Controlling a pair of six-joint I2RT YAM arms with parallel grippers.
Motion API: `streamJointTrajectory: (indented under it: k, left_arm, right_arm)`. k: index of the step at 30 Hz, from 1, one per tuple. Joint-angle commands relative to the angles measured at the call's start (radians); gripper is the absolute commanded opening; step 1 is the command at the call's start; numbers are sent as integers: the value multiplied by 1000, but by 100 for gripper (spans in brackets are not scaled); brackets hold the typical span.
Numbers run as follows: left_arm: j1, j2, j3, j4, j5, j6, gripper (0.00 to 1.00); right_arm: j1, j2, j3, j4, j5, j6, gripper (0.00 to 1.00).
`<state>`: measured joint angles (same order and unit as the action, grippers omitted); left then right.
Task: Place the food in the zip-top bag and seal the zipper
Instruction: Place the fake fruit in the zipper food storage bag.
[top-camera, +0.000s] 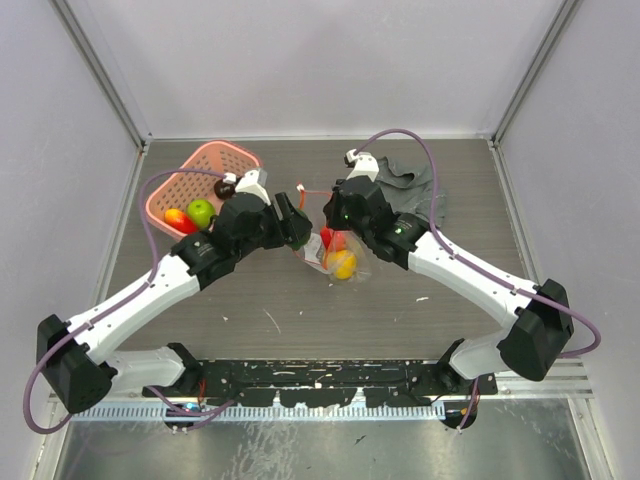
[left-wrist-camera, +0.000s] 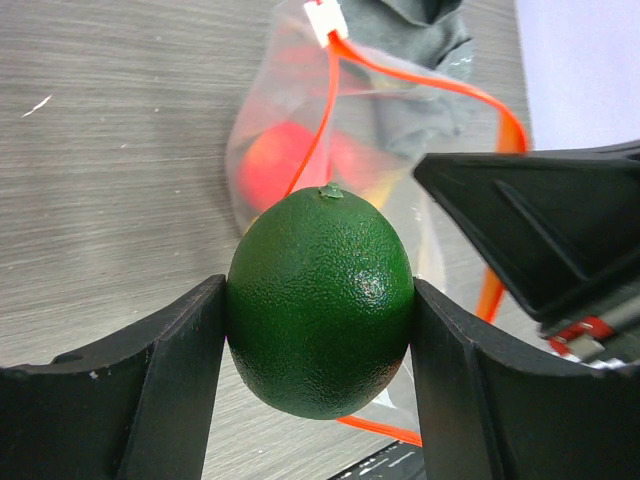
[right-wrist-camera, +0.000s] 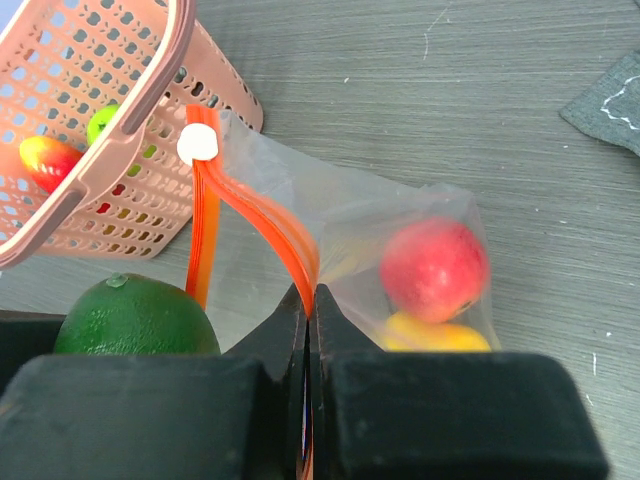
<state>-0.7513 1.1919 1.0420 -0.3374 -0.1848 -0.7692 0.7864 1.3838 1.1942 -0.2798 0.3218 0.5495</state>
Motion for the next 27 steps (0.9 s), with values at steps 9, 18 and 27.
streamJointTrajectory:
  k: [9,18,27]
  left_arm:
    - [-3,17,33,156,82,-56,48]
    - [-23,71,30,135,65,-49,64]
    - [-35,38,3,121,51,-31,85]
  right_arm:
    - [4,8,3,114,-58,44,1]
    - [4,9,7,116,-67,38,2]
    - [2,2,0,118,-60,29,3]
